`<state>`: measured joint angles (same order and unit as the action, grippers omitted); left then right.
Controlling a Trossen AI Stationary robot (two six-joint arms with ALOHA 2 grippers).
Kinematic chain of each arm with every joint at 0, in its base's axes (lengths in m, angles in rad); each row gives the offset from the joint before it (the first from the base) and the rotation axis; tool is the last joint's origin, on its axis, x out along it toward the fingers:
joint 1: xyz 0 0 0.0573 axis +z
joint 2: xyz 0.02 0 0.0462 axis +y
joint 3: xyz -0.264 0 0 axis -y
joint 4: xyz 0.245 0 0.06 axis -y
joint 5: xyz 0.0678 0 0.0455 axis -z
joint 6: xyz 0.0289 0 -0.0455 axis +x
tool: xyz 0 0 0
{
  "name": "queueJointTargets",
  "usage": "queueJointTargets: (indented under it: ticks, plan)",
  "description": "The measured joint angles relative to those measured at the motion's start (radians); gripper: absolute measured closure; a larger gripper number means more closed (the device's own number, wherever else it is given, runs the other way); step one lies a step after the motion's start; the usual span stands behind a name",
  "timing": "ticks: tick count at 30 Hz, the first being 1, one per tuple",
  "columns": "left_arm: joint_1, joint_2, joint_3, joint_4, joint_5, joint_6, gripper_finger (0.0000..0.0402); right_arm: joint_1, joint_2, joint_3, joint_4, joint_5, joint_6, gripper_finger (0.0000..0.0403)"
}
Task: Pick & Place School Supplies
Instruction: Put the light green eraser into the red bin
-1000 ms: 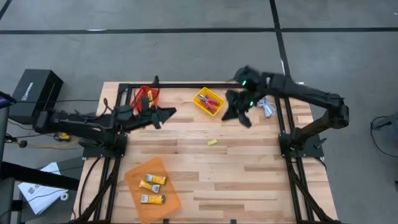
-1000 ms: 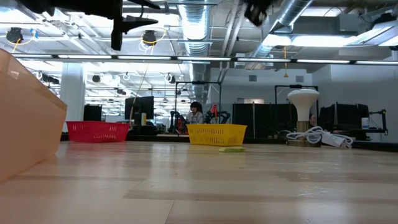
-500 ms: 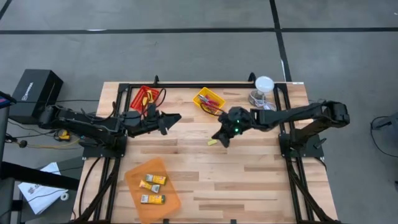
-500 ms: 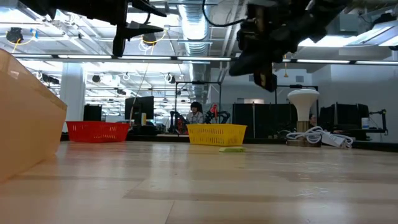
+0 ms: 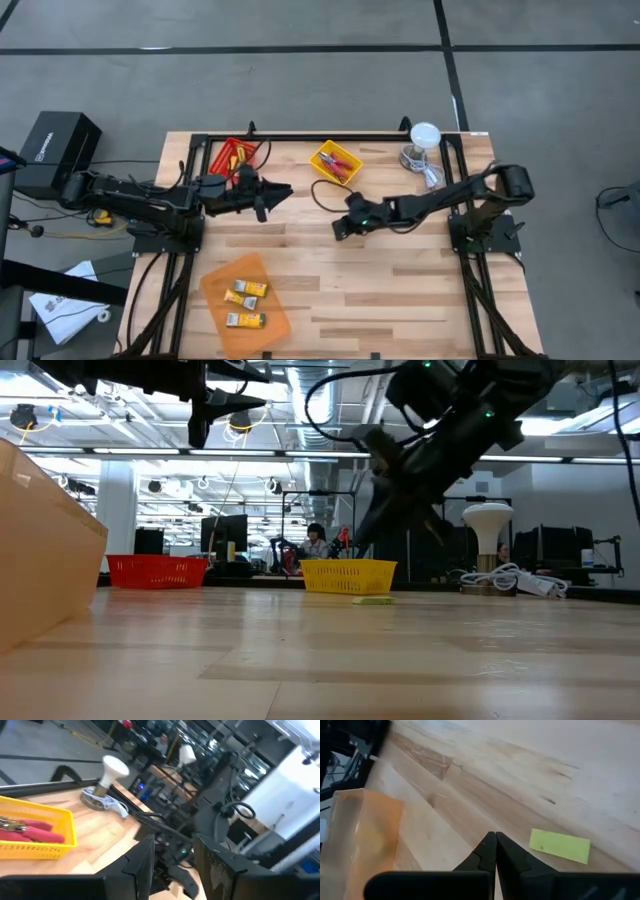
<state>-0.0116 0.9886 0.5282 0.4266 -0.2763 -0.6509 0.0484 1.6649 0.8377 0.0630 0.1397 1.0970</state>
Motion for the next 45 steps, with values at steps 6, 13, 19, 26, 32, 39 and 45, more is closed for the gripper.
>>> queueJointTargets:
  ticks: [6, 13, 19, 26, 32, 39, 45]
  plan:
    - [0.0, 0.0, 0.0, -0.005, 0.062, 0.013, 0.0269, 0.025, 0.083, 0.06, -0.041, 0.001, 0.041, 0.0403]
    - [0.0, 0.0, 0.0, -0.007, 0.075, 0.013, 0.0269, 0.031, 0.123, 0.08, -0.173, 0.015, 0.089, 0.0403]
    - [0.0, 0.0, -0.001, -0.007, 0.076, 0.012, 0.0269, 0.028, 0.082, 0.082, -0.183, 0.096, 0.058, 0.0403]
    - [0.0, 0.0, -0.001, -0.007, 0.076, 0.012, 0.0269, 0.028, 0.058, 0.082, -0.229, 0.121, 0.02, 0.0403]
    - [0.0, 0.0, -0.001, -0.008, 0.076, 0.012, 0.0269, 0.031, 0.058, 0.082, -0.243, 0.119, 0.002, 0.0403]
    - [0.0, 0.0, -0.001, -0.008, 0.076, 0.021, 0.0269, 0.02, 0.057, 0.081, -0.244, 0.094, -0.029, 0.0403]
    - [0.0, 0.0, -0.001, -0.009, 0.076, 0.023, 0.0269, 0.012, 0.057, 0.081, -0.252, 0.094, -0.035, 0.0403]
